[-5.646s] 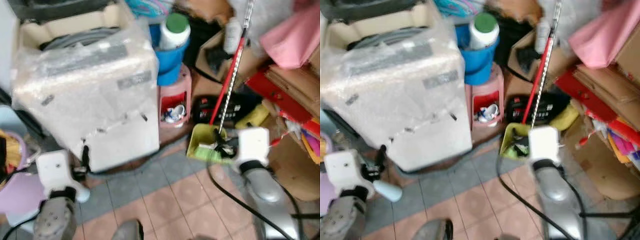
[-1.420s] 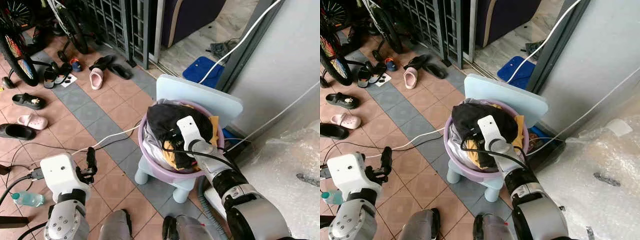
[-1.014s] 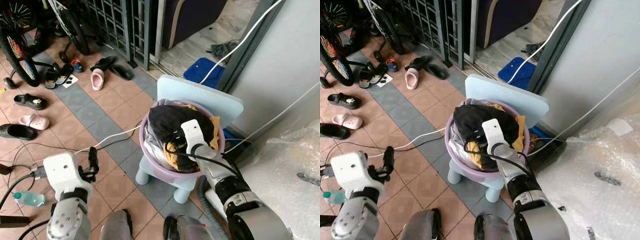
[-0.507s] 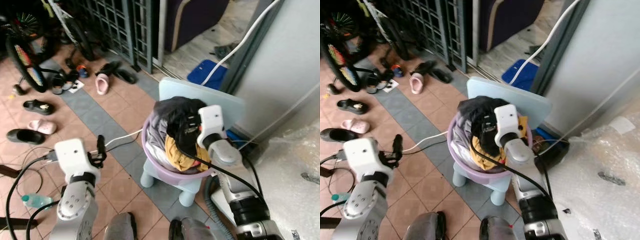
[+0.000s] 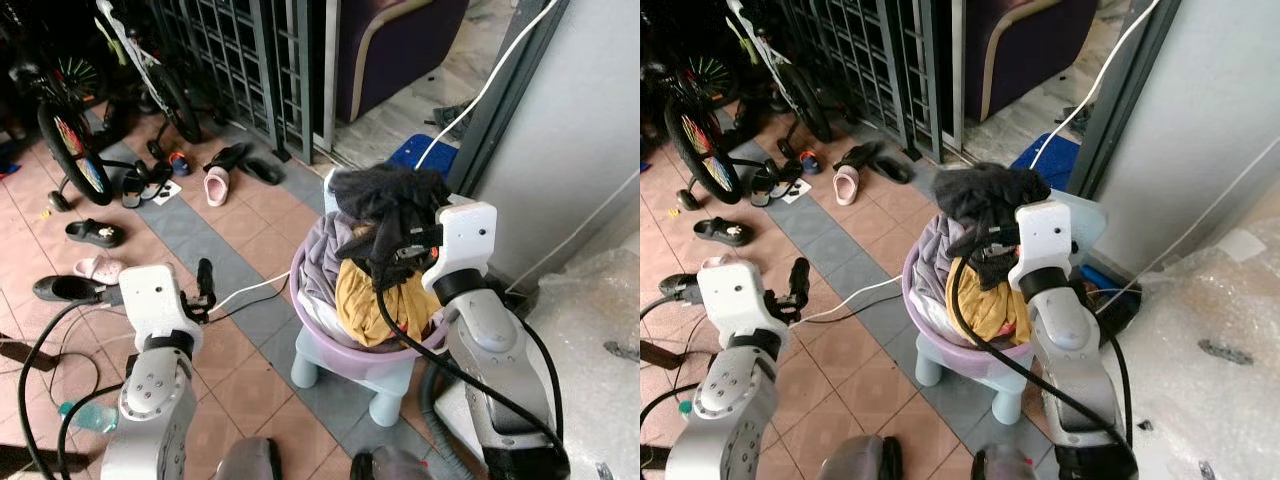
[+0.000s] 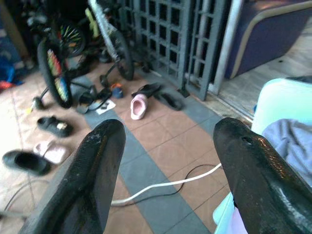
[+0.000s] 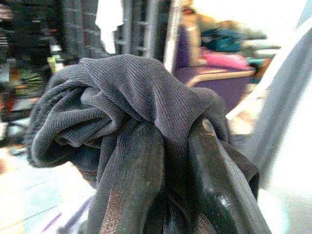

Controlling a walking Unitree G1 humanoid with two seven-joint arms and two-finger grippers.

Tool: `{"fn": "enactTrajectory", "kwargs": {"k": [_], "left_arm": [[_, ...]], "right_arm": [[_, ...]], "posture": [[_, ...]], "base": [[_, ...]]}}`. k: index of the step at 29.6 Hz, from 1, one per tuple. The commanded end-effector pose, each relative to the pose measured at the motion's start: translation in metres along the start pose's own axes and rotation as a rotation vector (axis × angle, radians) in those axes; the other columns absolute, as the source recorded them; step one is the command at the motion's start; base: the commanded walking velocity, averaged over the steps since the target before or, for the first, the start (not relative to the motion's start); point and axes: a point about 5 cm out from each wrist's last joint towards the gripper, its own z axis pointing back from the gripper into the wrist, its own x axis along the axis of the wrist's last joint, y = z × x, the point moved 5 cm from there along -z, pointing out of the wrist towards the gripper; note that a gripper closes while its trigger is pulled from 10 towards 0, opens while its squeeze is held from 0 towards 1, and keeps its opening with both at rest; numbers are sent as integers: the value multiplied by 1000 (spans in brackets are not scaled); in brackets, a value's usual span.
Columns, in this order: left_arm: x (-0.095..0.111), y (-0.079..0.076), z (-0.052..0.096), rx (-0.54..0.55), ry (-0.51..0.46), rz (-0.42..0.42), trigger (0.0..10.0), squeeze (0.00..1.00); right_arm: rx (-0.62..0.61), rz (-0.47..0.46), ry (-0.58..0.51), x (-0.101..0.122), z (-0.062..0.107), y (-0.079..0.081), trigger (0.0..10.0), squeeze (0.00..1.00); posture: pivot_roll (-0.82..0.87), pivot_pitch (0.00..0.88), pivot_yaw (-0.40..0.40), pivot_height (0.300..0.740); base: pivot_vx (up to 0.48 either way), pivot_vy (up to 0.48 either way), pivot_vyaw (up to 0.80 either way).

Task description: Clothes washing

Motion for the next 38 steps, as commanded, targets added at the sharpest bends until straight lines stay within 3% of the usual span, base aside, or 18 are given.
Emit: {"fn": "enactTrajectory", "kwargs": {"k": [1,6,14,16,24,29,31,32,36,38], "left_arm": [[-1,-2,-1,-11,-3,-5,10000,0],[0,0,-2,-8,-9,-10,10000,0],[0,2,-3,2,-10,-10,10000,0],[-1,1,-2,0,-10,16,10000,0],[1,-1,-4,-14,-22,23,10000,0],[1,-5,-6,-24,-23,28,10000,0],[1,-5,-6,-24,-22,29,10000,0],[1,-6,-6,-21,-22,38,10000,0],[-2,-5,-5,-8,-13,51,10000,0],[-4,-5,-4,-2,-10,56,10000,0]], "right_arm": [[-24,49,-42,11,-2,-6,10000,0],[-60,65,-55,19,-8,-17,10000,0],[-71,110,-89,28,-12,-22,10000,0],[-95,134,-103,31,-18,-32,10000,0],[-87,191,-145,44,-34,-41,10000,0],[-146,154,-124,62,-87,-70,10000,0],[-166,146,-119,66,-94,-76,10000,0],[-201,125,-90,72,-109,-87,10000,0],[-181,72,-9,71,-129,-88,10000,0],[-102,38,58,61,-138,-74,10000,0]], "posture": [[5,39,48,740],[6,37,48,740],[6,40,48,740],[5,44,51,740],[3,45,51,740],[6,44,41,740],[8,43,37,740],[10,42,34,740],[14,37,25,740],[17,34,23,740]], "base": [[0,-281,-750],[0,-325,-754],[0,-360,-756],[0,0,-763],[0,0,-768],[0,0,-154],[0,0,0],[0,0,0],[0,0,0],[0,0,0]]}}
